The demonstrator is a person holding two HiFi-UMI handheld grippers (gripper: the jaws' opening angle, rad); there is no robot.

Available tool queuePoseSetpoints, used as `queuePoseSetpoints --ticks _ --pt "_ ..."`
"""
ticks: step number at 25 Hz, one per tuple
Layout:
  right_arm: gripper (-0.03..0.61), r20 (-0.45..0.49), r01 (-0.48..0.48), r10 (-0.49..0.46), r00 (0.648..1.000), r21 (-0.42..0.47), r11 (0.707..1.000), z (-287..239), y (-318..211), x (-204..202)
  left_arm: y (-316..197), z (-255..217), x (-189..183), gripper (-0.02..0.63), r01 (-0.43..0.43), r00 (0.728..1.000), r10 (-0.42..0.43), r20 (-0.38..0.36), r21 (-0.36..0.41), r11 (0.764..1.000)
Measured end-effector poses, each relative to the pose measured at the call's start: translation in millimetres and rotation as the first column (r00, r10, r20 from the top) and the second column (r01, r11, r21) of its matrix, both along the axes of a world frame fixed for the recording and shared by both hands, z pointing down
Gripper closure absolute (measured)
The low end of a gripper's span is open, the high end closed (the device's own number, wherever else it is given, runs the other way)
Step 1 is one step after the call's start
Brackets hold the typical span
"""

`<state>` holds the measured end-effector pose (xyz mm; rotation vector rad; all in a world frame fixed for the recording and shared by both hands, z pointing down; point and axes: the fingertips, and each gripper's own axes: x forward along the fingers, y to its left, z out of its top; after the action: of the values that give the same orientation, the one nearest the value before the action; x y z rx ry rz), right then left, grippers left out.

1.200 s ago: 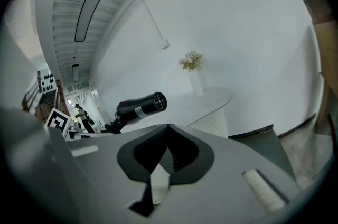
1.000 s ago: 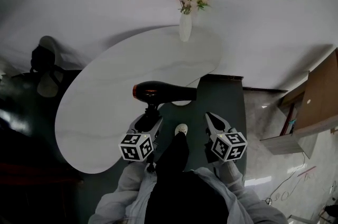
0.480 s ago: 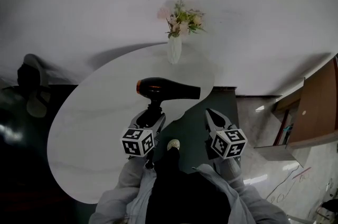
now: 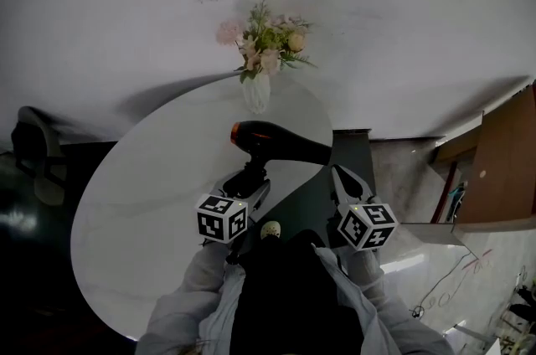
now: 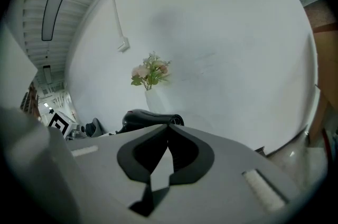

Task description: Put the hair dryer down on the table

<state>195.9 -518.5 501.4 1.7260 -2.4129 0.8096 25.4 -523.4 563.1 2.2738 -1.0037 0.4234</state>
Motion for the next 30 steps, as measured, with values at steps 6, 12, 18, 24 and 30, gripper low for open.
queuePoseSetpoints --ticks 6,12,18,24,30 --pt "0.569 -0.006 0.020 -0.020 1.000 -0.046 0.999 15 -23 21 -20 27 35 0.344 -0.095 0.993 0.100 0.063 -0.074 0.993" --pt "0.568 -0.013 0.050 -0.051 0.999 -0.057 0.997 15 -54 38 -54 49 62 0.344 -0.107 0.989 0.116 0.088 -0.106 0.989" --pt "0.568 -0.008 0.040 -0.041 0.999 -0.101 0.994 30 -66 53 -75 76 76 0.344 -0.084 0.988 0.102 0.118 -0.148 0.985" --pt "0.568 -0.003 0.023 -0.024 1.000 -0.138 0.990 44 -69 62 -85 86 82 0.344 -0.097 0.979 0.113 0.172 -0.098 0.990" --pt "0.569 -0.005 0.020 -0.021 1.000 -0.158 0.987 52 -66 62 -88 108 74 0.342 -0.094 0.940 0.117 0.322 -0.087 0.992"
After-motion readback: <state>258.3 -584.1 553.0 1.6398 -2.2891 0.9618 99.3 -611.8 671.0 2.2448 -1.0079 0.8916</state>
